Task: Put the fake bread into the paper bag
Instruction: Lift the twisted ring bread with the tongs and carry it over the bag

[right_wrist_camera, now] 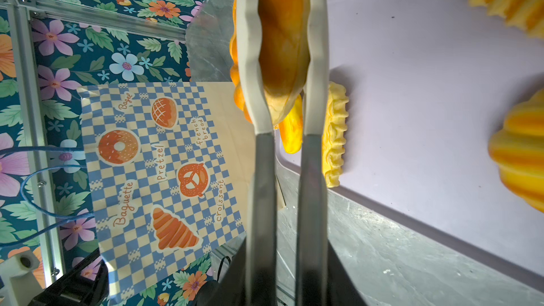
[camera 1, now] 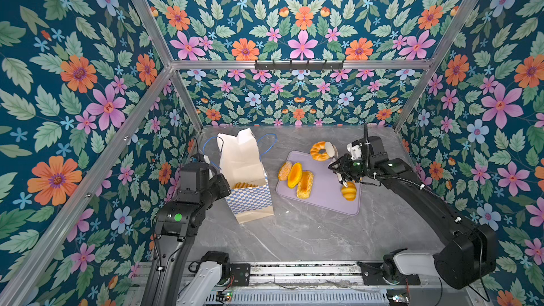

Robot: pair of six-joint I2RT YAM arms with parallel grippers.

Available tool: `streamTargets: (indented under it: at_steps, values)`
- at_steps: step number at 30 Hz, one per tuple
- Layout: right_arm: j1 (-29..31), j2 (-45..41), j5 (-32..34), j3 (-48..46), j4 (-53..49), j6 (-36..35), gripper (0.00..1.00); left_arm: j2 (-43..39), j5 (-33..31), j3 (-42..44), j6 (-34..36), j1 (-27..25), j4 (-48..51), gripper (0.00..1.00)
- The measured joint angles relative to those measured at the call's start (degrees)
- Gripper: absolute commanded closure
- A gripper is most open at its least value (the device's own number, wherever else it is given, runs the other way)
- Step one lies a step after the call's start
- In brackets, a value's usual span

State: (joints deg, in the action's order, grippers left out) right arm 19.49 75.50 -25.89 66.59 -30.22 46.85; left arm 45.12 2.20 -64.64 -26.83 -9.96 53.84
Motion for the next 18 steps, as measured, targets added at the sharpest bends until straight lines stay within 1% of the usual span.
streamTargets:
  at_steps: [10,18]
  values:
    - [0.0,-1.9,1.6,7.0,-5.8,-2.3,0.69,0.1,0.0,0.0,0.0,0.0,0.0,0.91]
    - [0.0,-3.6,1.9,11.7,-8.7,-2.6,0.69,0.3,0.2,0.0,-0.2,0.0,-0.2,0.91]
